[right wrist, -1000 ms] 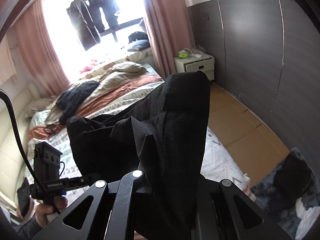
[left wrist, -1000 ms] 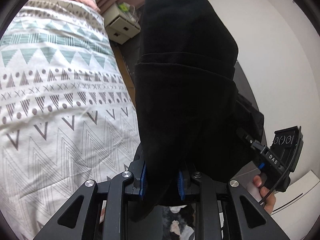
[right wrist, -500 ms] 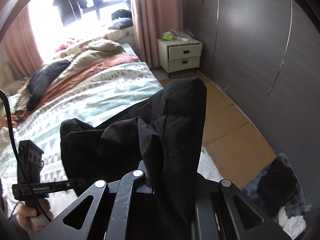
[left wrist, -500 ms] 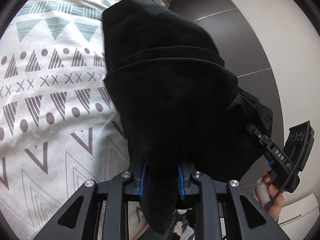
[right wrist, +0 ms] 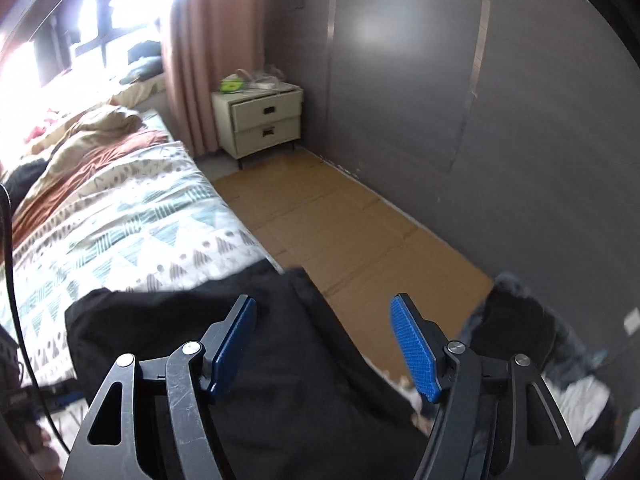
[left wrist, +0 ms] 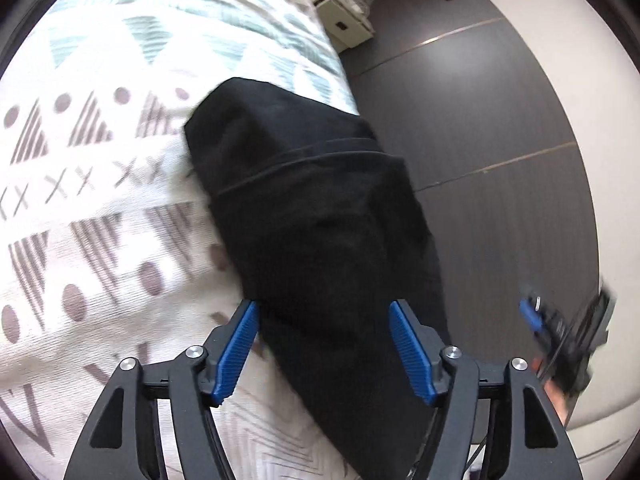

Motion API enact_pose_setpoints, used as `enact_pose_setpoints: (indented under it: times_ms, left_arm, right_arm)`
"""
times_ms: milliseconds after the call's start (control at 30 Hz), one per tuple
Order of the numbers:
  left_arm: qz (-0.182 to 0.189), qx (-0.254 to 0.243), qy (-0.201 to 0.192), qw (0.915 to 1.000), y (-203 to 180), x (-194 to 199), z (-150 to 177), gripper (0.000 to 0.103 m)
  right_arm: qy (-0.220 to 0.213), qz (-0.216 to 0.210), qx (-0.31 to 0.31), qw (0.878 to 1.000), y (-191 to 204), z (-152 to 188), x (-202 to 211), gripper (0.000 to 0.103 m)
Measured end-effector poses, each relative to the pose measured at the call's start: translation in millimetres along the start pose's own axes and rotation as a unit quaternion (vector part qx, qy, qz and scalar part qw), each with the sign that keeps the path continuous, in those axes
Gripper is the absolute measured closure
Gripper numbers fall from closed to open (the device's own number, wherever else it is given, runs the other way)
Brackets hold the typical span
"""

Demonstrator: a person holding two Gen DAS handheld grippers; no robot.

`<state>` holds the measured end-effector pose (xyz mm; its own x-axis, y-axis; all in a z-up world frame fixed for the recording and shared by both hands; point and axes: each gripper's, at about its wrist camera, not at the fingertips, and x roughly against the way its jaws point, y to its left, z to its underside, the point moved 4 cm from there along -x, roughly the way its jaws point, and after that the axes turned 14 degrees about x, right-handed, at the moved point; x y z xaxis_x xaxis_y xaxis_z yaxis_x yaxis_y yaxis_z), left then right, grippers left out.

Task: Fold large clothes
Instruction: 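Lower the shirt onto the bed corner and open both tools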

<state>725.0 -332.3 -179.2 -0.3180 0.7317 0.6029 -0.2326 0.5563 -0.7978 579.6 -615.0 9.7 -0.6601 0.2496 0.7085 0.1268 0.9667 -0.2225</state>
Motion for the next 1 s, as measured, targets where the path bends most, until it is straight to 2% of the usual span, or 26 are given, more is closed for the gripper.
enact_pose_setpoints:
  times_ms: [100,133,233,267,333,400,433,467,533,600,633,733,833,1000]
  left_arm:
    - [-0.004,0.018,0.003,0.9998,10,3,-3,0.034]
    - [-0.006,0.020,0.002,0.9998,15,-8,-2,0.032]
    - [0.001,0.022,0.004,0.9997,13,-9,-8,0.018]
    - [0.003,0.021,0.005,0.9998,11,-16,-15,0.016]
    - [0.009,0.014,0.007,0.9998,3,-18,-18,0.016]
    - [0.010,0.001,0.001,1.0000,-6,-28,-25,0.016]
    - [0.000,-0.010,0.000,1.0000,-10,-32,-28,0.017]
    - [-0.008,-0.018,0.002,0.9998,-12,-35,-31,0.019]
    - [-0.011,-0.021,0.006,0.9997,-14,-37,-35,0.026]
    - [-0.008,-0.018,0.008,0.9998,-16,-41,-42,0.028]
    - [-0.008,-0.023,0.006,0.9997,-18,-43,-46,0.030]
    - [-0.014,-0.043,-0.006,0.9989,-25,-50,-61,0.034]
    - [-0.019,-0.040,-0.014,0.9989,-24,-54,-75,0.034]
    - [-0.031,-0.063,-0.026,0.9972,-13,-31,-60,0.034]
  right_arm:
    - [0.033,0.007,-0.049,0.998,-27,51,2,0.034]
    - [0.045,0.002,-0.068,0.997,-34,69,2,0.034]
    - [0.081,-0.013,-0.141,0.987,-58,130,-5,0.034]
    - [0.098,-0.020,-0.166,0.981,-65,152,-11,0.034]
    - [0.115,-0.050,-0.210,0.970,-71,186,-20,0.034]
    - [0.113,-0.093,-0.249,0.957,-70,210,-26,0.035]
    - [0.106,-0.108,-0.259,0.954,-68,214,-27,0.039]
    - [0.094,-0.123,-0.266,0.951,-65,217,-26,0.054]
    - [0.081,-0.145,-0.269,0.949,-56,217,-26,0.071]
    - [0.076,-0.144,-0.269,0.949,-52,216,-22,0.076]
    - [0.077,-0.147,-0.270,0.948,-49,213,-24,0.085]
    - [0.079,-0.161,-0.283,0.942,-43,215,-19,0.089]
    - [0.078,-0.177,-0.282,0.940,-32,215,-17,0.091]
    - [0.077,-0.167,-0.290,0.939,-36,211,-34,0.092]
